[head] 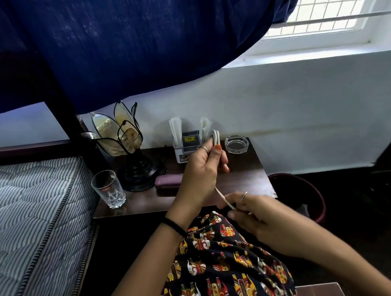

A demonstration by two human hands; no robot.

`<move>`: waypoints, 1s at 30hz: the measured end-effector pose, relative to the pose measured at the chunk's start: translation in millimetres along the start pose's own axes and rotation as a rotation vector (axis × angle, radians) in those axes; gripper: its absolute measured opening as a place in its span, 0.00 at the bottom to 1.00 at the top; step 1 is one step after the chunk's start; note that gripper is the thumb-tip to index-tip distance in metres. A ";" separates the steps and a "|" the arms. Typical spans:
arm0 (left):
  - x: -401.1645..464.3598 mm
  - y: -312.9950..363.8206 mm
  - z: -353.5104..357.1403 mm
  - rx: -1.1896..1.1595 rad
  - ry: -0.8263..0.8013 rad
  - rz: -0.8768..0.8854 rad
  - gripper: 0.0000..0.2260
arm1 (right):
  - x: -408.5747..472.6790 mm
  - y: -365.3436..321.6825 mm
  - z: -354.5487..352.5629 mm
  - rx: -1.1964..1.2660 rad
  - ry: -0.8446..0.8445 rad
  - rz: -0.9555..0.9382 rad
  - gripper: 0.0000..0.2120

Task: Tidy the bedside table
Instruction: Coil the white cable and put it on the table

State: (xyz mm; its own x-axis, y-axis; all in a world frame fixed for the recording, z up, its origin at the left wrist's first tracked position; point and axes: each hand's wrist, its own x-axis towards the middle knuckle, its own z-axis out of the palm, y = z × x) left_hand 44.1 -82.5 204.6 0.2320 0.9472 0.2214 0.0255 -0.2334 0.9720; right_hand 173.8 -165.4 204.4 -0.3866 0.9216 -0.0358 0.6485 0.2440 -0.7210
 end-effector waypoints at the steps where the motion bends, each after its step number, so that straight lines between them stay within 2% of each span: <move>1: -1.3 -1.0 -0.9 0.046 -0.029 0.013 0.08 | 0.1 -3.7 -8.2 -0.068 0.015 -0.031 0.07; 3: -4.7 -1.5 -2.5 0.103 -0.092 0.029 0.11 | 2.3 -9.3 -24.3 -0.217 0.037 -0.063 0.05; 7: -11.9 -2.0 -2.8 0.107 -0.213 -0.017 0.11 | 10.5 -15.0 -53.0 -0.391 0.133 -0.120 0.10; 10: -18.1 -0.1 -3.5 -0.010 -0.228 -0.068 0.12 | 17.6 -18.8 -69.9 -0.418 0.192 -0.188 0.08; 13: -22.8 4.0 -4.8 -0.103 -0.235 -0.102 0.21 | 26.7 -20.3 -82.2 -0.371 0.204 -0.217 0.05; 14: -23.8 5.5 -5.0 -0.135 -0.241 -0.102 0.19 | 29.7 -19.9 -84.5 -0.361 0.197 -0.222 0.04; 17: -26.1 8.5 -6.7 -0.221 -0.294 -0.077 0.13 | 38.9 -14.6 -87.4 -0.257 0.191 -0.223 0.03; 21: -26.4 9.0 -9.8 -0.351 -0.327 -0.093 0.12 | 50.5 -4.9 -82.1 -0.033 0.204 -0.222 0.03; 25: -22.6 8.1 -11.6 -0.492 -0.281 -0.175 0.15 | 58.1 5.8 -70.8 0.216 0.282 -0.261 0.04; 30: -18.6 8.7 -10.0 -0.622 -0.264 -0.226 0.19 | 61.0 19.3 -49.1 0.450 0.392 -0.175 0.06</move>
State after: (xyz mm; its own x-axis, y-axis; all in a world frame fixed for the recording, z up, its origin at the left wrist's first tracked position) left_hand 30.3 -99.9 209.7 0.5159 0.8546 0.0592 -0.4406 0.2054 0.8739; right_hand 194.9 -89.6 222.2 -0.1370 0.9427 0.3043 0.2241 0.3288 -0.9174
